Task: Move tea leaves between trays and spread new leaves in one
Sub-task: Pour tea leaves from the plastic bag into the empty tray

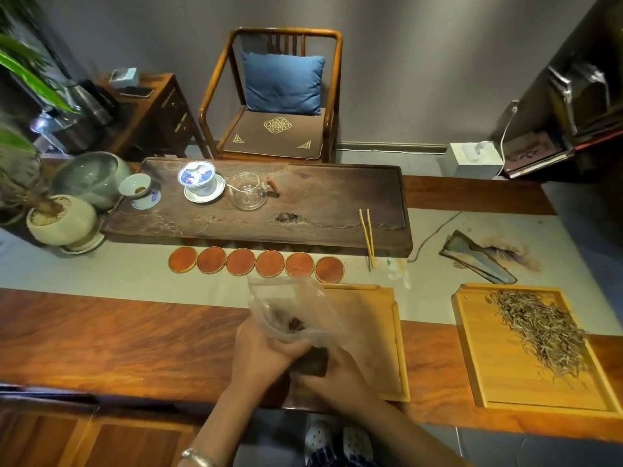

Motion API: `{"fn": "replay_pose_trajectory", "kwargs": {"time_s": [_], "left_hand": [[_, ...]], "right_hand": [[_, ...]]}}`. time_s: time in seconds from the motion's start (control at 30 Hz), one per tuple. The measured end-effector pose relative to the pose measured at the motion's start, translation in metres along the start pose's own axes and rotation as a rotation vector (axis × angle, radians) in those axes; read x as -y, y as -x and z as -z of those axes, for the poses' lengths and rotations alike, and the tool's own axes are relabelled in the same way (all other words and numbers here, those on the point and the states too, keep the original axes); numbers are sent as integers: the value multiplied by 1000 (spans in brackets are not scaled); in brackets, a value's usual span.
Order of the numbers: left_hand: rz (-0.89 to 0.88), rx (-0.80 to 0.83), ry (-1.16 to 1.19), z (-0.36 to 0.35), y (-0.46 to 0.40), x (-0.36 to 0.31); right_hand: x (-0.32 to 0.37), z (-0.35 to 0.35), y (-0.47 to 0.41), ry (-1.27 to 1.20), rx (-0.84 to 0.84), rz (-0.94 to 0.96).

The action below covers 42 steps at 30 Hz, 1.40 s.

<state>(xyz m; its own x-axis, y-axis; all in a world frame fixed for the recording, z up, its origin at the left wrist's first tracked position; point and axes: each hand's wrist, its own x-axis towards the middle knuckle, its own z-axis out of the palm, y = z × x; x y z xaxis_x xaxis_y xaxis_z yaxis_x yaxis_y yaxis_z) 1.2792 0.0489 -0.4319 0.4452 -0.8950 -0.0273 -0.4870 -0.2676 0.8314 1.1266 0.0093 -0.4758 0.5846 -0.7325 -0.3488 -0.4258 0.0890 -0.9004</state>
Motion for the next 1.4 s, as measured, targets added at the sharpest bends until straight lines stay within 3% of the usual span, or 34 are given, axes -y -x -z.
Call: {"fn": "replay_pose_trajectory", "kwargs": {"time_s": [0.13,0.3,0.43,0.57,0.77,1.4], "left_hand": [[48,172,-71,3,3,-7],[184,558,250,5,18,-1],[315,689,509,-22,37,6],[367,627,487,-47,52,20],[382,472,349,-55,64,21],[575,270,349,-53,87,9]], "right_hand": [[2,27,21,-66,32,-89],[-13,68,46,-221,167,-237],[-16,81,59,-331,284,-281],[-22,80,68,-380,245,-285],[-41,73,78,-78,30,-308],[-36,62,93,-172,-156,-306]]}}
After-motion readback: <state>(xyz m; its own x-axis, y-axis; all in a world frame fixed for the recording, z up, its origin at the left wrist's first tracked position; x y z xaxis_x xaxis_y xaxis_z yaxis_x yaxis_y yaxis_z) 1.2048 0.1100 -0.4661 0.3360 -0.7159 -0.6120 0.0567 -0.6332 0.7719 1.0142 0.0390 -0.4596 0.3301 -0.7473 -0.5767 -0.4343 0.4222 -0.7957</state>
